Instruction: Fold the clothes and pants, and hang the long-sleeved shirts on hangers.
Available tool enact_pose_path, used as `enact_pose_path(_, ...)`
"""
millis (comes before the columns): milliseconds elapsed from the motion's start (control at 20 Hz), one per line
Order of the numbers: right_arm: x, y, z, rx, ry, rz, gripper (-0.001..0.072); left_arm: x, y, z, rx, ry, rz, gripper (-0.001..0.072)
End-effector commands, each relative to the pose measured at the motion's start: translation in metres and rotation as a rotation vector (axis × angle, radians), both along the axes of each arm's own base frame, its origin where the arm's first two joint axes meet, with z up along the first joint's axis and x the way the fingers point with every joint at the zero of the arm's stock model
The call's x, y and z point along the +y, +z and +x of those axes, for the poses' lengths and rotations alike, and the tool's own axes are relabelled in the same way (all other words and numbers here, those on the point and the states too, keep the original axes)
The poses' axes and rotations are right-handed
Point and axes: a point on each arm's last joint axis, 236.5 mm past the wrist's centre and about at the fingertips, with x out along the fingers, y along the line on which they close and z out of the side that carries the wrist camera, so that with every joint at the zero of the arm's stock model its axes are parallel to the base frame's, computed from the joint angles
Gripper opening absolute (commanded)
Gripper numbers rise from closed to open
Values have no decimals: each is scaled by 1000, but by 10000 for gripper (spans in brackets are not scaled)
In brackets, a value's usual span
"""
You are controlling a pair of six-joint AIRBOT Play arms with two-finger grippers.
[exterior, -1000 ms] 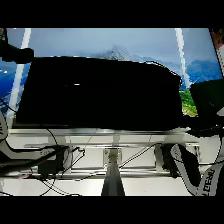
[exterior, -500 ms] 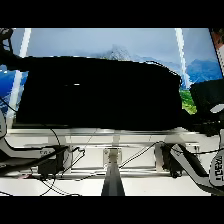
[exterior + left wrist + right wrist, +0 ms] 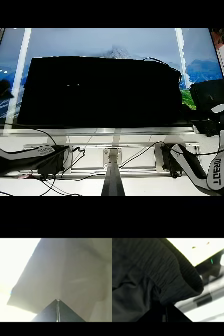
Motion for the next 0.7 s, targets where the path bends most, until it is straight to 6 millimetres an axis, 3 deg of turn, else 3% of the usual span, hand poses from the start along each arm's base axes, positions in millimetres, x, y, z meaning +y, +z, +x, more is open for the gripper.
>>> enact_pose_path(0,0,18,18,-111,-2,-24,17,-4,-23,-67,51,121,-102,54)
enact_pose_path(100,1,20,19,-121,-6,-19,17,-15,-44,-93,69,220,-194,556)
enact_pose_path(250,1,20,19,-120,-5,-20,17,-31,-66,-94,-29,331,-327,536)
enact_pose_path(350,1,20,19,-121,-5,-19,17,-37,-79,-92,-84,352,-352,477)
enact_pose_path(500,1,20,20,-121,-6,-19,18,-49,-98,-100,-75,344,-357,476)
enact_pose_path(650,2,20,19,-119,-4,-17,17,-48,-101,-101,-75,348,-347,473)
